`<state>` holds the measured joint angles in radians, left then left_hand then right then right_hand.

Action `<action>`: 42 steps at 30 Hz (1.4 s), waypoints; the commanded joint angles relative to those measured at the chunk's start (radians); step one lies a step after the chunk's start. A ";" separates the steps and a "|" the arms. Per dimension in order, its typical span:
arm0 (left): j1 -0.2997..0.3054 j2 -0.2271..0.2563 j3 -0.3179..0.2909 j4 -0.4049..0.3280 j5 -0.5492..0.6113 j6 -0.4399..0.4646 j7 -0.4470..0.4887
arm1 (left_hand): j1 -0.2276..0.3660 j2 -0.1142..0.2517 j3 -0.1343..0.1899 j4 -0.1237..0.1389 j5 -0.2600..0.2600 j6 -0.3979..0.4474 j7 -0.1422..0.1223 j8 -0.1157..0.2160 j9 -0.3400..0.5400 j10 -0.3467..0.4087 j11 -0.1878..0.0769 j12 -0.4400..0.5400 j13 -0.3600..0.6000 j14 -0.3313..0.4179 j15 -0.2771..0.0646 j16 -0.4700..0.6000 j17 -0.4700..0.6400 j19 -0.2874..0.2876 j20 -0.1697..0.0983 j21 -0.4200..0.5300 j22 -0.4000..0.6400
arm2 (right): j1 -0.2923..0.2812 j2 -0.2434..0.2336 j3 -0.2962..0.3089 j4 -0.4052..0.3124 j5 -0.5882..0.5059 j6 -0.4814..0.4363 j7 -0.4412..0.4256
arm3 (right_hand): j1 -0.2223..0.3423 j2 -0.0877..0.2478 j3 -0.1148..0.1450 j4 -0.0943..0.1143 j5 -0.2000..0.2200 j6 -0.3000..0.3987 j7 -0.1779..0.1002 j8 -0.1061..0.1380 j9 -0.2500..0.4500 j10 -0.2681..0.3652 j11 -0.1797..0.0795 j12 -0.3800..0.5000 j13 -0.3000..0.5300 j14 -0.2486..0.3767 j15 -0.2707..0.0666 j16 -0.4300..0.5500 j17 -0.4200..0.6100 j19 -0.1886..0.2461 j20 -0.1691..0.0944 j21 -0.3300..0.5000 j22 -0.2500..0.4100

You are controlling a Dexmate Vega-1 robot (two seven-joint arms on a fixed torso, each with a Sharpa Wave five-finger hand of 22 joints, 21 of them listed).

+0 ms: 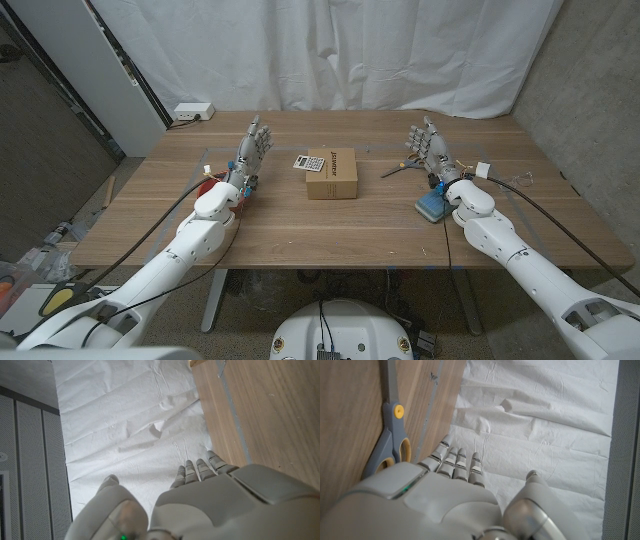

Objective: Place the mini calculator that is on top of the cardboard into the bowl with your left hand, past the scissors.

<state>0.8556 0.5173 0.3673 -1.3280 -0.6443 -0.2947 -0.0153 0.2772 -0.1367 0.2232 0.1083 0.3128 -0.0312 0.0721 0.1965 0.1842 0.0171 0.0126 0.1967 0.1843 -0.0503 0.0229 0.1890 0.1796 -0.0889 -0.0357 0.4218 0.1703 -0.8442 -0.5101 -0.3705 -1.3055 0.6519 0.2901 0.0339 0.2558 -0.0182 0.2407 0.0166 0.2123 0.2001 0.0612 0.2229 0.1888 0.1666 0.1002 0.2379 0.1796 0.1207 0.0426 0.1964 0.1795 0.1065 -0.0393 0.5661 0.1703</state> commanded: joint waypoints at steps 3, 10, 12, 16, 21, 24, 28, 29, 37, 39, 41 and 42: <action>0.040 0.022 -0.018 -0.067 0.011 0.006 0.048 | 0.015 0.000 0.006 0.000 0.006 0.003 0.008 0.004 0.003 0.009 0.007 0.010 0.004 -0.001 0.000 0.005 0.003 -0.005 0.002 0.003 0.002 | 0.011 -0.001 -0.006 -0.002 0.001 -0.007 0.012 | 0.007 0.001 0.005 -0.001 0.004 0.009 -0.002 0.005 0.003 0.012 0.002 0.004 0.005 0.007 0.002 0.004 0.005 0.010 -0.001 0.003 0.001; 0.049 0.050 -0.021 -0.105 0.016 0.050 0.067 | 0.062 0.041 0.026 -0.018 0.013 0.047 0.013 0.017 0.003 0.053 0.010 0.023 0.004 0.045 0.001 0.016 0.001 0.040 -0.014 -0.004 0.002 | -0.003 -0.011 0.000 -0.029 -0.002 -0.013 -0.006 | 0.008 0.002 0.005 -0.002 0.004 0.010 -0.003 0.003 0.003 0.011 0.001 0.003 0.005 0.008 0.002 0.004 0.005 0.012 -0.002 0.000 0.002; 0.046 0.053 -0.022 -0.107 0.017 0.054 0.066 | 0.067 0.045 0.028 -0.020 0.013 0.049 0.013 0.018 0.003 0.056 0.012 0.023 0.004 0.046 0.001 0.016 0.001 0.042 -0.015 -0.005 0.002 | -0.006 -0.017 0.003 -0.037 -0.004 -0.016 -0.010 | 0.008 0.002 0.005 -0.002 0.004 0.010 -0.004 0.003 0.003 0.011 0.001 0.002 0.005 0.009 0.002 0.004 0.005 0.013 -0.002 -0.001 0.002; 0.038 0.061 -0.019 -0.111 0.027 0.064 0.069 | 0.075 0.050 0.031 -0.023 0.013 0.052 0.013 0.018 0.003 0.059 0.011 0.023 0.004 0.051 0.000 0.016 0.001 0.045 -0.015 -0.007 0.002 | -0.006 -0.021 0.006 -0.036 -0.003 -0.012 -0.005 | 0.010 0.003 0.006 -0.003 0.004 0.012 -0.003 0.002 0.003 0.012 0.001 0.002 0.005 0.009 0.002 0.004 0.005 0.014 -0.002 -0.003 0.002; 0.030 0.064 -0.011 -0.126 0.055 0.071 0.092 | 0.097 0.063 0.040 -0.033 0.013 0.067 0.009 0.021 0.003 0.073 0.007 0.026 0.004 0.062 -0.002 0.016 0.000 0.053 -0.010 -0.013 0.002 | -0.006 -0.025 0.008 -0.032 0.006 -0.010 0.012 | 0.012 0.004 0.006 -0.005 0.004 0.012 -0.002 0.001 0.004 0.015 0.003 0.002 0.005 0.010 0.002 0.003 0.005 0.015 -0.001 -0.005 0.002; 0.020 0.082 -0.002 -0.146 0.074 0.090 0.086 | 0.118 0.072 0.047 -0.044 0.011 0.079 0.006 0.023 0.004 0.089 0.007 0.029 0.004 0.080 -0.003 0.019 0.000 0.069 -0.009 -0.016 0.002 | -0.008 -0.030 0.011 -0.039 0.007 -0.016 0.007 | 0.013 0.005 0.007 -0.006 0.004 0.013 -0.003 0.001 0.004 0.015 0.003 0.002 0.005 0.010 0.002 0.003 0.005 0.015 -0.002 -0.006 0.002; 0.009 0.074 0.001 -0.135 0.086 0.071 0.084 | 0.129 0.075 0.050 -0.049 0.010 0.084 0.005 0.023 0.004 0.097 0.002 0.030 0.004 0.089 -0.006 0.020 0.000 0.074 -0.009 -0.019 0.002 | -0.012 -0.026 0.016 -0.037 0.011 -0.010 0.002 | 0.014 0.006 0.007 -0.007 0.003 0.014 -0.003 0.000 0.004 0.016 0.001 0.001 0.005 0.010 0.002 0.002 0.004 0.016 -0.002 -0.009 0.002; 0.008 0.065 0.000 -0.129 0.081 0.061 0.083 | 0.131 0.076 0.050 -0.050 0.009 0.086 0.005 0.023 0.004 0.100 0.004 0.031 0.004 0.090 -0.006 0.019 0.000 0.076 -0.009 -0.020 0.002 | -0.017 -0.028 0.018 -0.046 0.010 -0.015 -0.008 | 0.015 0.006 0.007 -0.007 0.003 0.015 -0.003 0.001 0.004 0.017 0.001 0.002 0.005 0.010 0.003 0.002 0.004 0.016 -0.001 -0.009 0.002; 0.026 0.027 -0.004 -0.093 0.114 -0.056 0.099 | 0.152 0.079 0.053 -0.062 0.005 0.115 -0.005 0.029 0.004 0.128 -0.003 0.036 0.005 0.121 -0.013 0.024 0.000 0.099 -0.010 -0.025 0.002 | -0.019 -0.025 0.015 -0.043 -0.002 -0.005 -0.018 | 0.018 0.008 0.008 -0.011 0.002 0.021 -0.002 0.000 0.004 0.040 -0.001 0.008 0.006 0.020 0.000 0.005 0.004 0.026 0.000 -0.014 0.002; 0.038 0.027 -0.008 -0.100 0.130 -0.079 0.115 | 0.156 0.079 0.053 -0.064 0.004 0.123 -0.007 0.031 0.004 0.138 -0.006 0.038 0.005 0.129 -0.013 0.025 0.000 0.106 -0.009 -0.026 0.002 | -0.015 -0.022 0.014 -0.041 -0.004 -0.001 -0.018 | 0.019 0.008 0.008 -0.011 0.002 0.022 -0.003 0.000 0.004 0.041 -0.001 0.009 0.006 0.021 0.000 0.005 0.004 0.026 0.000 -0.014 0.002; 0.052 0.028 -0.016 -0.110 0.140 -0.093 0.132 | 0.160 0.079 0.053 -0.066 0.003 0.131 -0.009 0.032 0.004 0.148 -0.005 0.040 0.005 0.139 -0.017 0.026 0.001 0.114 -0.010 -0.026 0.002 | -0.012 -0.021 0.014 -0.045 -0.004 -0.003 -0.021 | 0.019 0.008 0.008 -0.012 0.002 0.022 -0.003 -0.001 0.004 0.042 -0.001 0.008 0.006 0.021 0.000 0.005 0.004 0.027 -0.001 -0.015 0.002; 0.056 0.029 -0.018 -0.110 0.142 -0.102 0.133 | 0.162 0.079 0.053 -0.067 0.003 0.134 -0.011 0.033 0.005 0.150 -0.005 0.040 0.005 0.143 -0.019 0.027 0.001 0.120 -0.012 -0.026 0.002 | -0.010 -0.020 0.013 -0.044 -0.011 0.001 -0.023 | 0.019 0.008 0.008 -0.012 0.002 0.022 -0.003 -0.001 0.004 0.042 -0.002 0.008 0.006 0.021 0.000 0.005 0.004 0.028 0.000 -0.015 0.002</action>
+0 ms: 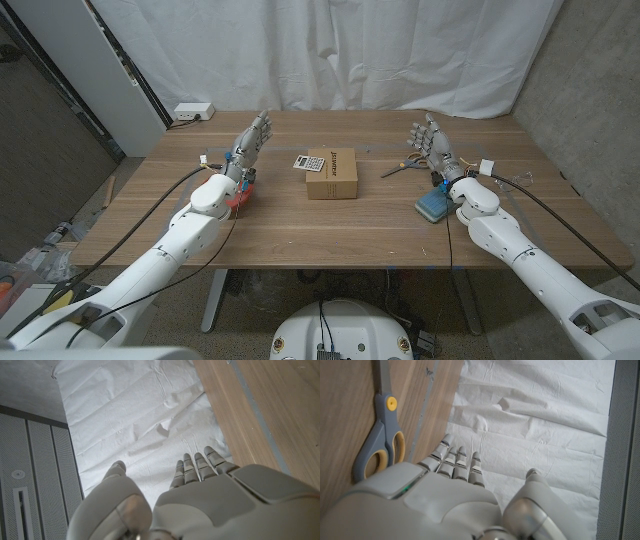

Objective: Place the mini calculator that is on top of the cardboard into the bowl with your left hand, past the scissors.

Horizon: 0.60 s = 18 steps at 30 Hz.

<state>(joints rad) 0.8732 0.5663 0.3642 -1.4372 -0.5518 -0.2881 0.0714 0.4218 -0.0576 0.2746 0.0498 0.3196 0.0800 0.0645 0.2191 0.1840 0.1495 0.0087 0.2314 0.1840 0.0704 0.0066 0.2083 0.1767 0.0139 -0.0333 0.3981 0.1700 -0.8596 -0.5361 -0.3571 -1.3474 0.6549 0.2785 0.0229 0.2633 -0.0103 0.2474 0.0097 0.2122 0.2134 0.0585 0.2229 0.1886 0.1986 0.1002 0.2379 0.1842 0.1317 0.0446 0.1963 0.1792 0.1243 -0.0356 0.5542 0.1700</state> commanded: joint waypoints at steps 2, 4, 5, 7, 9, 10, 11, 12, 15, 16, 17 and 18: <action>0.044 -0.015 -0.018 -0.001 0.055 -0.118 0.044 | 0.022 -0.001 0.001 -0.012 -0.005 0.037 -0.003 0.013 0.005 0.025 -0.003 0.006 0.005 0.032 -0.005 0.008 0.004 0.026 -0.010 -0.003 0.002 | 0.010 0.009 -0.003 0.003 -0.020 0.019 -0.014 | 0.012 0.000 0.001 -0.005 0.002 0.009 0.000 -0.001 0.005 0.011 0.000 0.008 0.001 0.010 -0.001 0.004 0.004 0.011 -0.003 -0.004 0.002; 0.046 -0.007 -0.019 -0.005 0.056 -0.114 0.038 | 0.024 -0.001 0.001 -0.013 -0.005 0.039 -0.002 0.013 0.005 0.032 -0.004 0.007 0.005 0.037 -0.007 0.009 0.004 0.030 -0.010 -0.004 0.002 | 0.009 0.015 -0.003 0.004 -0.018 0.023 -0.018 | 0.012 0.001 0.001 -0.006 0.002 0.009 -0.001 -0.002 0.005 0.011 0.000 0.008 0.001 0.010 -0.001 0.004 0.004 0.011 -0.004 -0.005 0.002; 0.048 -0.005 -0.020 -0.007 0.054 -0.113 0.035 | 0.025 -0.001 0.001 -0.013 -0.005 0.040 -0.003 0.013 0.005 0.035 -0.005 0.008 0.005 0.039 -0.007 0.009 0.004 0.032 -0.010 -0.004 0.002 | 0.007 0.016 -0.003 0.000 -0.018 0.020 -0.022 | 0.012 0.001 0.001 -0.006 0.002 0.009 -0.001 -0.002 0.005 0.010 0.000 0.008 0.001 0.010 -0.001 0.004 0.004 0.012 -0.004 -0.005 0.002; 0.054 -0.004 -0.023 -0.010 0.055 -0.119 0.037 | 0.026 -0.001 0.001 -0.014 -0.005 0.042 -0.003 0.013 0.005 0.036 -0.005 0.008 0.005 0.042 -0.009 0.009 0.004 0.034 -0.009 -0.004 0.002 | 0.006 0.016 -0.004 -0.002 -0.018 0.019 -0.022 | 0.013 0.001 0.001 -0.006 0.002 0.010 -0.001 -0.002 0.005 0.011 0.000 0.008 0.001 0.011 -0.001 0.004 0.004 0.012 -0.005 -0.005 0.002; 0.062 0.000 -0.026 -0.015 0.067 -0.127 0.046 | 0.028 -0.001 0.001 -0.015 -0.005 0.043 -0.003 0.013 0.005 0.037 -0.006 0.008 0.005 0.047 -0.010 0.010 0.004 0.035 -0.009 -0.005 0.002 | 0.006 0.012 -0.005 -0.008 -0.025 0.017 -0.027 | 0.013 0.001 0.001 -0.006 0.001 0.010 -0.001 -0.002 0.005 0.011 0.001 0.008 0.001 0.011 -0.001 0.004 0.004 0.012 -0.005 -0.006 0.002; 0.067 0.004 -0.028 -0.021 0.072 -0.127 0.051 | 0.031 -0.001 0.001 -0.017 -0.005 0.049 -0.003 0.014 0.005 0.038 -0.007 0.007 0.005 0.054 -0.011 0.012 0.004 0.036 -0.009 -0.007 0.002 | 0.005 0.011 -0.003 -0.015 -0.023 0.011 -0.032 | 0.013 0.001 0.001 -0.007 0.001 0.010 0.000 -0.002 0.005 0.011 0.000 0.007 0.001 0.011 -0.001 0.004 0.004 0.013 -0.005 -0.006 0.002; 0.072 0.007 -0.030 -0.025 0.075 -0.130 0.053 | 0.032 -0.001 0.002 -0.018 -0.005 0.050 -0.003 0.014 0.005 0.042 -0.010 0.008 0.005 0.055 -0.010 0.011 0.004 0.036 -0.009 -0.008 0.003 | 0.005 0.011 -0.002 -0.017 -0.023 0.011 -0.033 | 0.013 0.001 0.001 -0.007 0.001 0.010 0.000 -0.002 0.005 0.012 0.000 0.008 0.001 0.011 -0.001 0.004 0.004 0.013 -0.005 -0.007 0.002; 0.080 0.010 -0.033 -0.031 0.076 -0.134 0.054 | 0.035 -0.001 0.002 -0.019 -0.005 0.052 -0.006 0.014 0.005 0.045 -0.006 0.008 0.006 0.057 -0.011 0.011 0.004 0.038 -0.009 -0.009 0.003 | 0.006 0.009 -0.003 -0.019 -0.028 0.011 -0.036 | 0.013 0.001 0.001 -0.007 0.001 0.010 0.000 -0.002 0.005 0.012 0.001 0.008 0.001 0.011 -0.001 0.004 0.004 0.013 -0.004 -0.007 0.002; 0.107 0.022 -0.042 -0.054 0.115 -0.148 0.089 | 0.041 0.000 0.002 -0.023 -0.005 0.068 -0.010 0.017 0.006 0.060 -0.011 0.011 0.006 0.066 -0.015 0.011 0.004 0.043 -0.005 -0.013 0.003 | 0.014 0.010 -0.005 -0.015 -0.038 0.018 -0.039 | 0.014 0.001 0.001 -0.007 0.001 0.011 -0.001 -0.003 0.005 0.012 0.003 0.007 0.001 0.011 -0.001 0.004 0.004 0.014 -0.005 -0.008 0.002; 0.116 0.029 -0.045 -0.064 0.133 -0.149 0.102 | 0.045 0.000 0.003 -0.025 -0.006 0.076 -0.011 0.019 0.006 0.067 -0.012 0.012 0.006 0.075 -0.021 0.012 0.004 0.046 -0.006 -0.015 0.003 | 0.016 0.009 -0.006 -0.016 -0.041 0.017 -0.040 | 0.014 0.001 0.001 -0.008 0.001 0.011 -0.001 -0.003 0.005 0.012 0.002 0.007 0.001 0.012 -0.001 0.004 0.004 0.014 -0.005 -0.008 0.002; 0.125 0.036 -0.049 -0.076 0.150 -0.149 0.118 | 0.048 0.000 0.003 -0.026 -0.005 0.085 -0.012 0.021 0.006 0.070 -0.013 0.012 0.006 0.079 -0.022 0.012 0.004 0.050 -0.005 -0.015 0.003 | 0.018 0.010 -0.006 -0.016 -0.043 0.017 -0.042 | 0.014 0.001 0.001 -0.008 0.001 0.011 0.000 -0.003 0.005 0.011 0.001 0.006 0.001 0.012 0.000 0.004 0.005 0.014 -0.004 -0.009 0.003; 0.135 0.042 -0.054 -0.088 0.166 -0.148 0.133 | 0.050 0.000 0.003 -0.027 -0.005 0.087 -0.013 0.021 0.006 0.073 -0.015 0.012 0.006 0.083 -0.023 0.013 0.004 0.053 -0.004 -0.016 0.003 | 0.019 0.010 -0.007 -0.017 -0.044 0.016 -0.042 | 0.014 0.001 0.001 -0.008 0.001 0.011 0.000 -0.003 0.005 0.011 0.001 0.006 0.001 0.011 0.000 0.003 0.005 0.014 -0.005 -0.009 0.003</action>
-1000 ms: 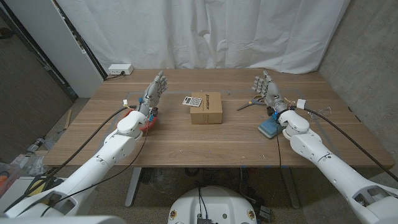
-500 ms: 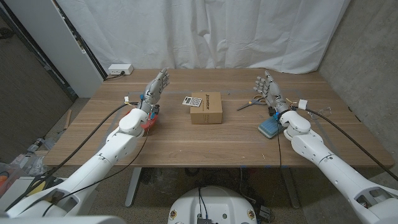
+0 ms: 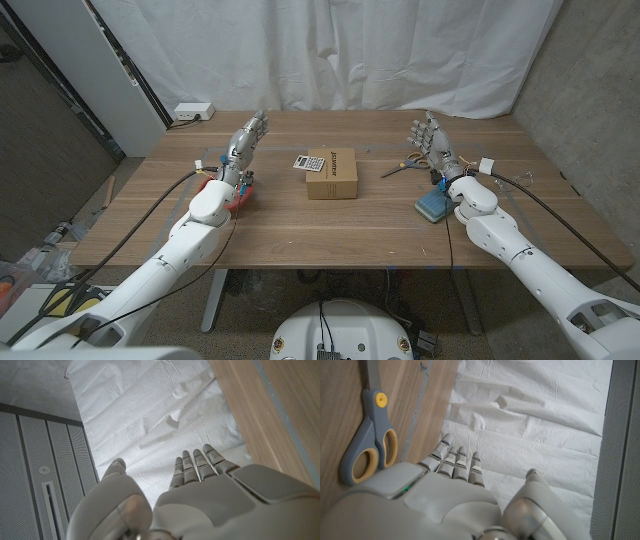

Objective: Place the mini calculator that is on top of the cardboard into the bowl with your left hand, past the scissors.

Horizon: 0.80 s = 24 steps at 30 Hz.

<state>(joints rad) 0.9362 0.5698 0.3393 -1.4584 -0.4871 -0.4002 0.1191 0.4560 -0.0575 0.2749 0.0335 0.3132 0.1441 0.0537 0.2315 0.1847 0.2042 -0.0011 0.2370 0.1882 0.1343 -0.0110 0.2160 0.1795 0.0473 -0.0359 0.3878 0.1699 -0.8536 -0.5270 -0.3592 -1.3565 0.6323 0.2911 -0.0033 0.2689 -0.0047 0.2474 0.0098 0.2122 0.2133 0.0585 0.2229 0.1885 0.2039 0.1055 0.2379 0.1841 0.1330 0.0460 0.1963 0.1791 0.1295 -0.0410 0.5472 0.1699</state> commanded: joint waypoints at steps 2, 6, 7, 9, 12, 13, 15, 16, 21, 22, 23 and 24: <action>0.089 0.050 -0.039 -0.090 0.123 -0.029 0.109 | 0.022 0.000 0.004 -0.014 0.002 0.032 -0.004 0.010 0.005 0.026 -0.014 0.007 0.002 0.027 -0.006 0.005 0.001 0.024 -0.003 -0.008 0.003 | 0.014 -0.003 -0.006 -0.015 -0.022 -0.006 -0.018 | 0.008 -0.004 0.000 -0.008 0.001 0.011 0.000 -0.003 0.005 0.007 -0.006 0.006 0.002 0.010 -0.002 0.003 0.005 0.009 0.001 -0.003 0.003; 0.105 0.063 -0.051 -0.109 0.134 -0.016 0.121 | 0.033 0.000 0.005 -0.021 0.003 0.044 -0.005 0.011 0.005 0.038 -0.017 0.008 0.002 0.040 -0.014 0.005 0.001 0.027 -0.004 -0.013 0.003 | 0.007 -0.008 -0.004 -0.033 -0.027 -0.016 -0.033 | 0.008 -0.004 0.000 -0.008 0.000 0.011 0.000 -0.004 0.005 0.007 -0.005 0.006 0.002 0.011 -0.002 0.003 0.005 0.010 0.001 -0.004 0.003; 0.106 0.063 -0.053 -0.109 0.137 -0.016 0.123 | 0.034 0.000 0.005 -0.021 0.003 0.045 -0.007 0.011 0.005 0.038 -0.017 0.008 0.002 0.041 -0.014 0.006 0.001 0.028 -0.004 -0.013 0.003 | 0.005 -0.008 -0.003 -0.035 -0.026 -0.016 -0.035 | 0.008 -0.004 0.000 -0.008 0.000 0.012 0.001 -0.004 0.005 0.007 -0.005 0.006 0.002 0.011 -0.002 0.003 0.005 0.010 0.001 -0.004 0.003; 0.111 0.066 -0.055 -0.114 0.146 -0.013 0.129 | 0.040 0.000 0.007 -0.025 0.003 0.047 -0.008 0.011 0.005 0.045 -0.021 0.008 0.002 0.047 -0.017 0.006 0.001 0.027 -0.003 -0.016 0.003 | 0.000 -0.007 -0.002 -0.037 -0.024 -0.014 -0.037 | 0.008 -0.004 0.000 -0.009 0.000 0.012 0.001 -0.004 0.005 0.007 -0.006 0.006 0.002 0.011 -0.002 0.003 0.005 0.010 0.002 -0.005 0.003; 0.124 0.070 -0.060 -0.127 0.190 -0.007 0.166 | 0.050 0.000 0.009 -0.031 0.004 0.053 -0.010 0.011 0.005 0.050 -0.026 0.008 0.002 0.051 -0.019 0.004 0.000 0.027 -0.003 -0.020 0.003 | -0.001 -0.008 -0.003 -0.038 -0.025 -0.016 -0.038 | 0.008 -0.004 0.000 -0.009 0.000 0.013 0.002 -0.004 0.005 0.009 -0.005 0.006 0.002 0.012 -0.001 0.003 0.005 0.012 0.002 -0.006 0.003; 0.130 0.072 -0.062 -0.135 0.207 -0.002 0.182 | 0.054 0.000 0.010 -0.033 0.005 0.056 -0.010 0.011 0.005 0.050 -0.028 0.007 0.002 0.054 -0.021 0.005 0.000 0.027 -0.002 -0.022 0.003 | -0.002 -0.009 -0.003 -0.042 -0.025 -0.021 -0.040 | 0.008 -0.004 0.000 -0.009 0.000 0.014 0.002 -0.004 0.005 0.009 -0.006 0.006 0.002 0.012 -0.002 0.003 0.005 0.012 0.002 -0.007 0.003; 0.140 0.069 -0.068 -0.142 0.252 -0.004 0.223 | 0.065 -0.001 0.012 -0.040 0.006 0.062 -0.014 0.012 0.005 0.058 -0.033 0.008 0.002 0.061 -0.027 0.004 0.000 0.028 -0.002 -0.025 0.003 | -0.007 -0.013 0.001 -0.057 -0.025 -0.025 -0.050 | 0.008 -0.004 0.000 -0.009 0.000 0.014 0.002 -0.004 0.005 0.009 -0.004 0.006 0.002 0.013 -0.002 0.003 0.005 0.012 0.002 -0.007 0.003; 0.143 0.068 -0.070 -0.143 0.275 -0.004 0.243 | 0.075 -0.002 0.014 -0.046 0.007 0.071 -0.019 0.013 0.005 0.064 -0.037 0.008 0.002 0.068 -0.031 0.005 0.000 0.029 -0.002 -0.029 0.003 | -0.009 -0.015 0.001 -0.064 -0.028 -0.027 -0.055 | 0.008 -0.004 0.000 -0.009 -0.001 0.013 0.001 -0.005 0.005 0.009 -0.005 0.005 0.002 0.013 -0.002 0.003 0.005 0.012 0.002 -0.008 0.003; 0.146 0.064 -0.074 -0.129 0.314 -0.017 0.267 | 0.104 -0.004 0.018 -0.063 0.012 0.102 -0.030 0.018 0.006 0.097 -0.050 0.011 0.002 0.093 -0.045 0.004 -0.001 0.034 -0.005 -0.040 0.003 | -0.013 -0.015 0.000 -0.074 -0.034 -0.023 -0.058 | 0.008 -0.003 -0.001 -0.010 -0.001 0.015 0.002 -0.005 0.005 0.011 -0.005 0.005 0.002 0.014 -0.001 0.003 0.005 0.014 0.002 -0.010 0.003; 0.148 0.061 -0.074 -0.126 0.318 -0.020 0.272 | 0.107 -0.005 0.019 -0.065 0.012 0.107 -0.031 0.019 0.006 0.098 -0.053 0.011 0.002 0.096 -0.046 0.004 -0.001 0.034 -0.005 -0.042 0.003 | -0.013 -0.015 -0.001 -0.075 -0.030 -0.027 -0.056 | 0.008 -0.003 -0.001 -0.010 -0.001 0.015 0.002 -0.005 0.005 0.013 -0.006 0.006 0.002 0.014 -0.001 0.003 0.005 0.014 0.002 -0.011 0.003; 0.149 0.058 -0.074 -0.123 0.322 -0.021 0.276 | 0.110 -0.005 0.019 -0.067 0.013 0.111 -0.032 0.020 0.006 0.104 -0.056 0.012 0.002 0.100 -0.048 0.004 -0.001 0.034 -0.006 -0.044 0.003 | -0.014 -0.014 -0.001 -0.078 -0.027 -0.031 -0.056 | 0.008 -0.003 -0.001 -0.010 -0.001 0.015 0.002 -0.005 0.005 0.012 -0.006 0.006 0.002 0.014 -0.001 0.003 0.005 0.015 0.002 -0.011 0.003; 0.147 0.055 -0.073 -0.116 0.339 -0.024 0.288 | 0.112 -0.005 0.020 -0.068 0.013 0.113 -0.033 0.020 0.006 0.104 -0.057 0.011 0.002 0.102 -0.052 0.004 -0.001 0.035 -0.006 -0.045 0.003 | -0.018 -0.011 -0.002 -0.081 -0.025 -0.025 -0.053 | 0.008 -0.003 -0.001 -0.010 -0.001 0.015 0.002 -0.006 0.005 0.012 -0.006 0.005 0.002 0.014 -0.001 0.003 0.005 0.015 0.002 -0.011 0.003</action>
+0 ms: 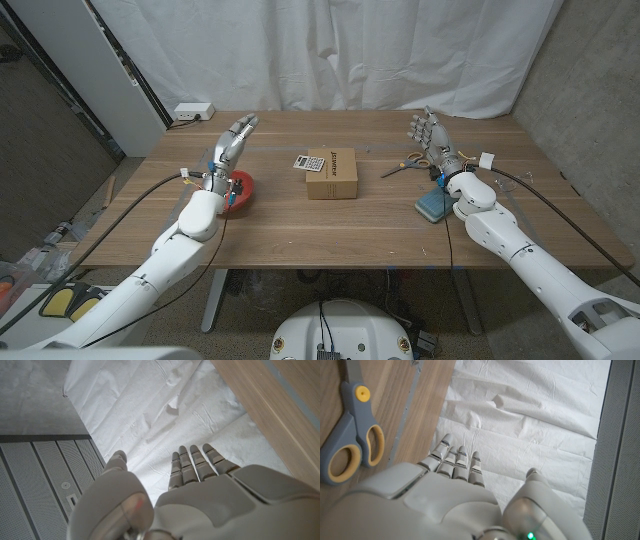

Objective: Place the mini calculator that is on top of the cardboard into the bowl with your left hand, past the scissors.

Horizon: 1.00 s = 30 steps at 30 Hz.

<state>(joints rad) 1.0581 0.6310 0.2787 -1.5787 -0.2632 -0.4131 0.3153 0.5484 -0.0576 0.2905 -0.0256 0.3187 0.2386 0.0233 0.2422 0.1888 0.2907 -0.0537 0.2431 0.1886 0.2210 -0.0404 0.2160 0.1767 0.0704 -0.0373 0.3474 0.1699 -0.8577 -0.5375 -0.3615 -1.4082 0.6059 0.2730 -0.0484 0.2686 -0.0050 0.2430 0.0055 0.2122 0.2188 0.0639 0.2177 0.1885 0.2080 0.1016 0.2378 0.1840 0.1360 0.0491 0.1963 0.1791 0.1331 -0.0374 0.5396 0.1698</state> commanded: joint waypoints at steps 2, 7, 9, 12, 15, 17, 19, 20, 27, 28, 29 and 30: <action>0.022 -0.007 -0.011 0.011 0.127 -0.012 0.097 | 0.027 -0.006 0.005 -0.013 0.009 0.025 -0.007 0.009 0.002 0.029 -0.009 0.007 0.002 0.021 -0.026 0.004 0.002 0.012 -0.005 -0.008 0.003 | -0.015 0.000 0.000 -0.030 -0.001 -0.003 -0.009 | 0.009 -0.003 0.003 -0.006 -0.001 0.009 -0.003 -0.001 0.005 0.009 -0.002 0.006 0.002 0.013 -0.004 0.004 0.005 0.012 -0.001 -0.004 0.003; -0.021 -0.053 0.002 0.109 0.250 -0.102 0.194 | 0.037 -0.011 0.001 -0.019 0.014 0.086 -0.011 0.022 0.002 0.082 -0.024 0.014 0.002 0.066 -0.039 0.008 0.003 0.037 -0.008 -0.016 0.004 | -0.015 0.011 -0.002 -0.018 0.002 0.014 -0.001 | 0.009 -0.003 0.003 -0.007 -0.002 0.010 -0.003 -0.001 0.005 0.012 0.000 0.006 0.002 0.013 -0.003 0.003 0.005 0.013 -0.001 -0.006 0.003; -0.018 -0.055 0.001 0.102 0.295 -0.082 0.231 | 0.038 -0.013 -0.001 -0.020 0.016 0.100 -0.018 0.024 0.002 0.097 -0.032 0.016 0.003 0.077 -0.043 0.009 0.003 0.044 -0.006 -0.018 0.004 | -0.016 0.011 -0.001 -0.024 0.004 0.005 -0.007 | 0.008 -0.003 0.003 -0.007 -0.002 0.010 -0.003 -0.002 0.005 0.011 -0.001 0.005 0.002 0.013 -0.004 0.003 0.005 0.013 -0.001 -0.007 0.003; -0.017 -0.051 0.004 0.100 0.339 -0.068 0.260 | 0.041 -0.014 -0.002 -0.022 0.019 0.112 -0.022 0.026 0.002 0.109 -0.043 0.017 0.003 0.086 -0.046 0.009 0.003 0.051 -0.003 -0.019 0.004 | -0.022 0.012 -0.001 -0.035 0.003 0.005 -0.016 | 0.008 -0.003 0.002 -0.007 -0.002 0.010 -0.003 -0.002 0.005 0.012 0.000 0.005 0.002 0.014 -0.004 0.003 0.006 0.013 -0.001 -0.008 0.003; -0.020 -0.036 0.011 0.102 0.383 -0.058 0.276 | 0.047 -0.017 -0.002 -0.025 0.023 0.121 -0.028 0.026 0.002 0.118 -0.051 0.016 0.003 0.100 -0.052 0.010 0.003 0.058 0.007 -0.022 0.004 | -0.030 0.014 -0.001 -0.042 -0.002 0.009 -0.026 | 0.008 -0.002 0.002 -0.007 -0.002 0.010 -0.003 -0.002 0.005 0.012 0.000 0.005 0.002 0.011 -0.003 0.002 0.006 0.013 -0.001 -0.010 0.003; -0.018 -0.026 0.013 0.095 0.404 -0.041 0.283 | 0.048 -0.019 -0.004 -0.027 0.024 0.124 -0.029 0.026 0.002 0.125 -0.056 0.016 0.003 0.101 -0.054 0.009 0.003 0.057 0.010 -0.025 0.004 | -0.031 0.014 0.000 -0.043 0.001 0.006 -0.025 | 0.009 -0.001 0.003 -0.008 -0.002 0.011 -0.004 -0.003 0.006 0.013 0.000 0.005 0.002 0.010 -0.004 0.001 0.006 0.012 -0.001 -0.012 0.003; -0.014 -0.020 0.013 0.085 0.401 -0.033 0.280 | 0.049 -0.023 -0.005 -0.028 0.025 0.126 -0.032 0.025 0.002 0.125 -0.053 0.014 0.003 0.101 -0.058 0.007 0.003 0.055 0.015 -0.028 0.004 | -0.032 0.015 0.001 -0.041 0.002 0.010 -0.023 | 0.009 0.000 0.003 -0.008 -0.003 0.012 -0.004 -0.003 0.006 0.011 0.000 0.003 0.002 0.009 -0.006 0.001 0.006 0.011 -0.001 -0.013 0.003; -0.011 -0.017 0.012 0.078 0.401 -0.027 0.282 | 0.050 -0.024 -0.006 -0.029 0.026 0.126 -0.033 0.024 0.002 0.123 -0.055 0.013 0.003 0.101 -0.057 0.006 0.003 0.054 0.019 -0.029 0.004 | -0.032 0.015 0.001 -0.042 0.001 0.012 -0.024 | 0.009 0.000 0.003 -0.008 -0.003 0.012 -0.004 -0.003 0.006 0.012 0.000 0.004 0.002 0.009 -0.005 0.001 0.006 0.012 -0.002 -0.014 0.003; 0.020 0.024 0.008 0.004 0.508 0.074 0.334 | 0.059 -0.035 -0.010 -0.037 0.031 0.134 -0.042 0.022 0.002 0.131 -0.063 0.008 0.003 0.111 -0.065 0.004 0.002 0.053 0.019 -0.038 0.005 | -0.040 0.008 0.003 -0.063 0.002 -0.005 -0.034 | 0.009 0.001 0.003 -0.009 -0.003 0.012 -0.004 -0.004 0.006 0.011 -0.002 0.002 0.002 0.007 -0.004 -0.001 0.006 0.011 -0.001 -0.017 0.003; 0.025 0.029 0.008 -0.011 0.522 0.098 0.338 | 0.062 -0.038 -0.011 -0.039 0.032 0.139 -0.043 0.022 0.002 0.137 -0.062 0.008 0.003 0.115 -0.066 0.003 0.002 0.057 0.005 -0.039 0.005 | -0.042 0.002 0.003 -0.072 0.002 -0.015 -0.036 | 0.009 0.001 0.002 -0.009 -0.003 0.012 -0.005 -0.004 0.006 0.010 -0.001 0.002 0.002 0.006 -0.004 -0.001 0.006 0.011 -0.002 -0.018 0.003; 0.027 0.035 0.009 -0.023 0.532 0.115 0.340 | 0.062 -0.038 -0.012 -0.039 0.032 0.140 -0.044 0.023 0.002 0.137 -0.062 0.008 0.003 0.116 -0.066 0.003 0.002 0.057 0.005 -0.039 0.005 | -0.043 -0.007 0.002 -0.082 -0.001 -0.026 -0.037 | 0.009 0.001 0.002 -0.009 -0.004 0.012 -0.005 -0.004 0.006 0.010 0.000 0.001 0.002 0.004 -0.003 -0.002 0.006 0.010 -0.002 -0.019 0.003; 0.028 0.041 0.011 -0.030 0.539 0.125 0.340 | 0.063 -0.040 -0.012 -0.040 0.033 0.143 -0.043 0.023 0.002 0.140 -0.066 0.008 0.003 0.119 -0.069 0.004 0.002 0.058 0.001 -0.040 0.005 | -0.047 -0.014 0.001 -0.093 -0.006 -0.036 -0.042 | 0.009 0.001 0.002 -0.009 -0.004 0.012 -0.005 -0.005 0.006 0.009 0.000 0.001 0.002 0.003 -0.002 -0.002 0.006 0.009 -0.002 -0.020 0.003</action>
<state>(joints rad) 1.0578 0.6238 0.2858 -1.5241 0.1334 -0.4210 0.5899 0.6047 -0.0904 0.2752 -0.0580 0.3444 0.3692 -0.0213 0.2594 0.1886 0.4157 -0.1181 0.2508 0.1884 0.3281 -0.0404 0.2230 0.1769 0.1260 -0.0225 0.3130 0.1698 -0.8896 -0.5251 -0.3608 -1.4546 0.6068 0.2809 -0.0742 0.2686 -0.0050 0.2430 0.0056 0.2122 0.2236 0.0589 0.2177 0.1884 0.2111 0.0983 0.2378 0.1838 0.1408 0.0443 0.1963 0.1790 0.1403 -0.0375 0.5243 0.1697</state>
